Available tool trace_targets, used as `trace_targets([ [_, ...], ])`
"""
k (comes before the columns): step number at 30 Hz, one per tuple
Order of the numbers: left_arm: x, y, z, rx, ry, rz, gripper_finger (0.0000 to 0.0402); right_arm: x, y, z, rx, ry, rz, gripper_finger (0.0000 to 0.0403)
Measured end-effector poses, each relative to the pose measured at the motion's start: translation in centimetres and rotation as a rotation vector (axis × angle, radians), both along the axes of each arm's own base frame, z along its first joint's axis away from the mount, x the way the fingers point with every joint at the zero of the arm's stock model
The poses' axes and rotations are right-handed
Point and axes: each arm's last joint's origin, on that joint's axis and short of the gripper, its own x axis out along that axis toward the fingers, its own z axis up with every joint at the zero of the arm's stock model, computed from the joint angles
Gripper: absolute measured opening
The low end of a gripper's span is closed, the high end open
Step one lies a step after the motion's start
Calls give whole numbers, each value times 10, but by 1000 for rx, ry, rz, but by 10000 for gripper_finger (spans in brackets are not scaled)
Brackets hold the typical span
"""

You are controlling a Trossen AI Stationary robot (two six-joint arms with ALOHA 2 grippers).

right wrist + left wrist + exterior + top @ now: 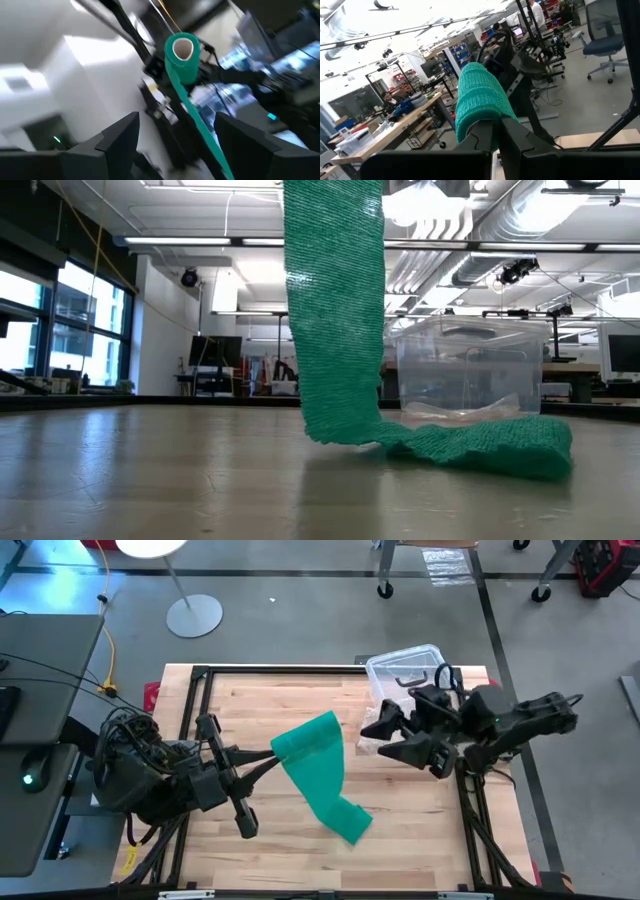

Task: Roll bandage
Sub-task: Roll the green bandage

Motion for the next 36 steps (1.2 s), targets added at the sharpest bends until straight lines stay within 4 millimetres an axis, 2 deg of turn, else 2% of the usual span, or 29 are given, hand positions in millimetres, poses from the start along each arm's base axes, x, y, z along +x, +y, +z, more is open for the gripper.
trace_targets([
  [5, 0, 0, 0, 0, 1, 1, 7, -2, -2, 20, -77, 150, 6, 274],
  [13, 0, 0, 0, 2, 3, 4, 7, 29, 11, 34, -158, 162, 146, 299],
  [17, 0, 0, 0, 0, 5, 20, 7, 38, 14, 38, -269, 173, 123, 299],
  [22, 0, 0, -2, 7, 18, 29, 7, 35, 12, 49, -338, 207, 82, 299],
  [27, 0, 0, -2, 7, 19, 29, 7, 23, 7, 58, -374, 268, 59, 299],
  [36, 0, 0, -2, 12, 22, 33, 7, 10, 1, 49, -423, 465, 42, 298],
])
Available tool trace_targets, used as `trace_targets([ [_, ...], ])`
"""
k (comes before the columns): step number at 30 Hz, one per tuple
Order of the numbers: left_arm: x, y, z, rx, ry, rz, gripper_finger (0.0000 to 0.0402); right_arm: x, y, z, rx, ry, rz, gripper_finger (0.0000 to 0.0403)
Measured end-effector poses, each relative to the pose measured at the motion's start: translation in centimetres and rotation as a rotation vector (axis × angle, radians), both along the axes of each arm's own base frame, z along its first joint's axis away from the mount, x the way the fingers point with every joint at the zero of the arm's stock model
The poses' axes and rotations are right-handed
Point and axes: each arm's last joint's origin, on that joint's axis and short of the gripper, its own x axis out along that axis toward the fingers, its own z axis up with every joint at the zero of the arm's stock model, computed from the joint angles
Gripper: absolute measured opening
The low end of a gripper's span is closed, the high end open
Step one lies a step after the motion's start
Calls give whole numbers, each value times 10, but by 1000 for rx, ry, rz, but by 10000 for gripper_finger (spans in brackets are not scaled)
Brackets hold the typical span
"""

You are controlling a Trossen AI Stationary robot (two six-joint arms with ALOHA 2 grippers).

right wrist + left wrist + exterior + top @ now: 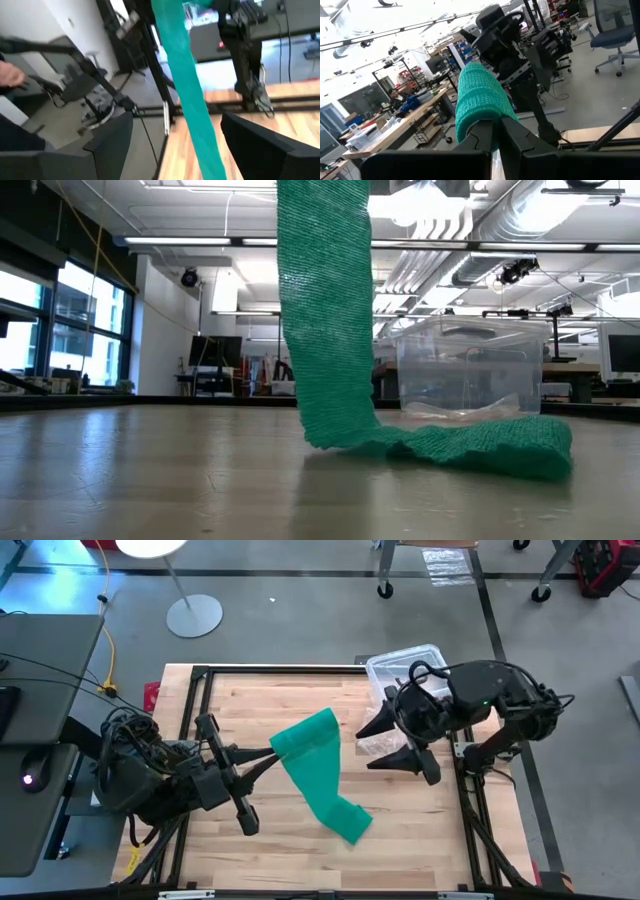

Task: Roll bandage
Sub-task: Roll the green bandage

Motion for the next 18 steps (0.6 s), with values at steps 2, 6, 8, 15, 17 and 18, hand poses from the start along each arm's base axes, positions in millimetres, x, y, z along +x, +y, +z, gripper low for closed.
trace_targets([
  [2, 0, 0, 0, 0, 0, 1, 7, -1, 0, -4, -7, 43, 18, 298],
  [6, 0, 0, 0, -1, 3, 19, 7, -3, -1, -12, -40, 121, 30, 298],
  [8, 0, 1, 0, -1, 3, 20, 7, -4, -4, -15, -63, 152, 11, 298],
  [15, 0, 1, -1, 5, 10, 22, 7, 2, -13, -22, -70, 170, -1, 298],
  [17, 0, 0, -1, 11, 15, 22, 7, 7, -12, -21, -48, 125, 19, 298],
  [18, 0, 0, -2, 12, 17, 22, 7, 9, -12, -19, -42, 98, 21, 298],
])
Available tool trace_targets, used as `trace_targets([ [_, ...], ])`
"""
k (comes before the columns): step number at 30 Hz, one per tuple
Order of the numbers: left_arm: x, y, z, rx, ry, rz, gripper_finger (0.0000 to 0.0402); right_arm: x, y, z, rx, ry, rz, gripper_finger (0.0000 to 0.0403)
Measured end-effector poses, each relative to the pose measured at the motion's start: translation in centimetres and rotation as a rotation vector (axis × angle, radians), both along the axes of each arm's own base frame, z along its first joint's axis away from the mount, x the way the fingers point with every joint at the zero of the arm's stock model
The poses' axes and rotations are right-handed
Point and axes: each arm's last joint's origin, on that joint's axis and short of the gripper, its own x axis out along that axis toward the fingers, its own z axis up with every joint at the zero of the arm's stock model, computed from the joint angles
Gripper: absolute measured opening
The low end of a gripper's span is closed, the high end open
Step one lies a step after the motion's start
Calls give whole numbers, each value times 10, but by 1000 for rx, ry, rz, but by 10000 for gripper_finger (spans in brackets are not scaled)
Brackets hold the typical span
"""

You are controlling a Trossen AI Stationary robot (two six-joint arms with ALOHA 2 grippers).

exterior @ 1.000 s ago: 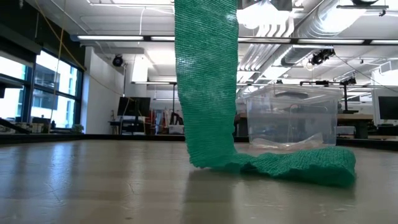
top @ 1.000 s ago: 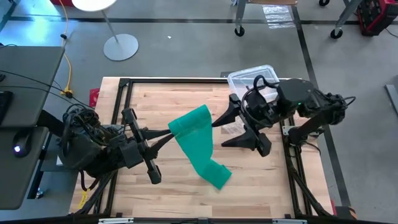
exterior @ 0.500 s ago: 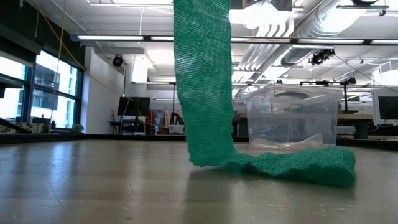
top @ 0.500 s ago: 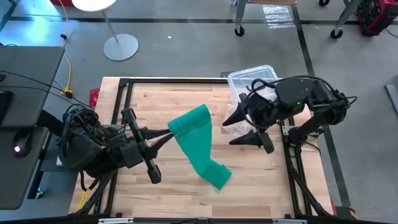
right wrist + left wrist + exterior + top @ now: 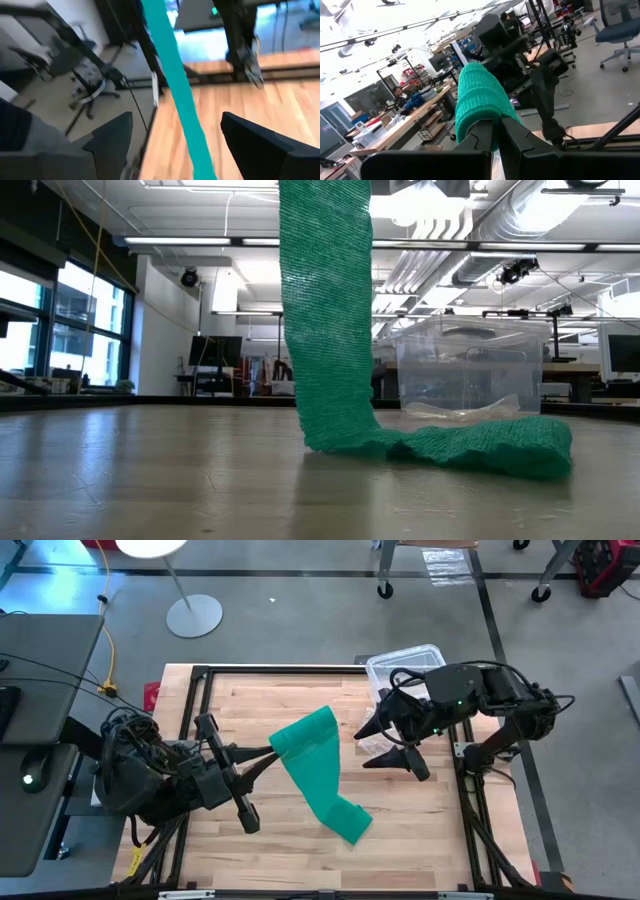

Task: Roll bandage
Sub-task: Roll the green bandage

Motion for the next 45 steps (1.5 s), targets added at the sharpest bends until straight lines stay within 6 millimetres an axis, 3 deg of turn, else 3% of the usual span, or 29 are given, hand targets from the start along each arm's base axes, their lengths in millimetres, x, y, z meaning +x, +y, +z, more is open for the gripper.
trace_targets([
  [9, 0, 0, 0, 1, -1, -12, 7, 16, 4, 20, 130, -254, -14, 298],
  [17, 9, 8, 0, 40, 10, -42, 7, 57, 14, 1, 179, -240, 35, 298],
  [26, 15, 16, -5, 90, 66, -11, 7, 77, 22, 1, 264, -327, 74, 290],
  [29, 16, 17, -7, 88, 73, -8, 7, 76, 21, 2, 263, -338, 50, 259],
  [32, 17, 18, -7, 89, 72, -17, 7, 77, 21, 2, 264, -335, 45, 205],
  [39, 20, 20, -7, 135, 100, -21, 7, 77, 20, 1, 270, -330, -15, 22],
  [45, 19, 24, -18, 222, 211, 39, 7, 75, 26, 3, 350, -310, 13, 3],
])
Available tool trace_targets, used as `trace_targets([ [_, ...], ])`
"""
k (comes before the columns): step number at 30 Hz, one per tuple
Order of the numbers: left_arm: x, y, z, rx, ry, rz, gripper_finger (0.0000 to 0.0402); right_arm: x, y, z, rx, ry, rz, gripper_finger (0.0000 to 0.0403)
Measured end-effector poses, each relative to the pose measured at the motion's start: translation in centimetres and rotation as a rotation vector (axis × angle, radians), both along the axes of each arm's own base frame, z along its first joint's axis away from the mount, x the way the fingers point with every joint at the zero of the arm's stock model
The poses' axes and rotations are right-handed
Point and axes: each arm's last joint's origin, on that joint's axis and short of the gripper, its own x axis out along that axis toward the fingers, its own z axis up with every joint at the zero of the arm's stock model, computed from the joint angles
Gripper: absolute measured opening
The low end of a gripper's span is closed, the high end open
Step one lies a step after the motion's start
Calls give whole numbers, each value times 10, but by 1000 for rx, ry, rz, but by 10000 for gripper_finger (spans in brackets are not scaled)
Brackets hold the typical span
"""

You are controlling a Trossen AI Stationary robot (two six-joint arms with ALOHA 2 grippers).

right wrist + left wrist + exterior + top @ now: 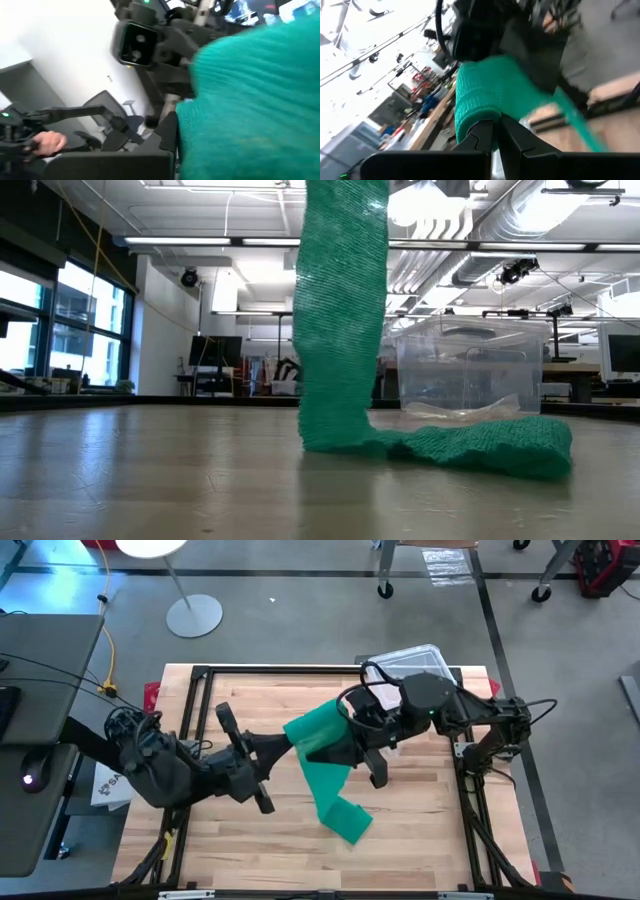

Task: Roll bandage
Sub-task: Roll the green bandage

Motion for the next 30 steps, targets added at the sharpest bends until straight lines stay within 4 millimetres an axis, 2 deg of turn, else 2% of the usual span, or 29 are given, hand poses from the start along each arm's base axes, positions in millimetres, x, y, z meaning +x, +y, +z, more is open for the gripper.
trace_targets([
  [8, -2, 1, -12, 75, 107, -1, 7, -4, 13, 2, 64, 2, 77, 1],
  [15, -3, 9, -25, 39, 160, 45, 7, -8, 20, 13, 125, -90, 155, 0],
  [22, -3, 15, -31, 19, 174, 96, 0, -13, 32, 13, 107, -85, 226, 0],
  [30, -2, 11, -26, -27, 117, 80, 0, -7, 22, 2, 79, 20, 103, 0],
])
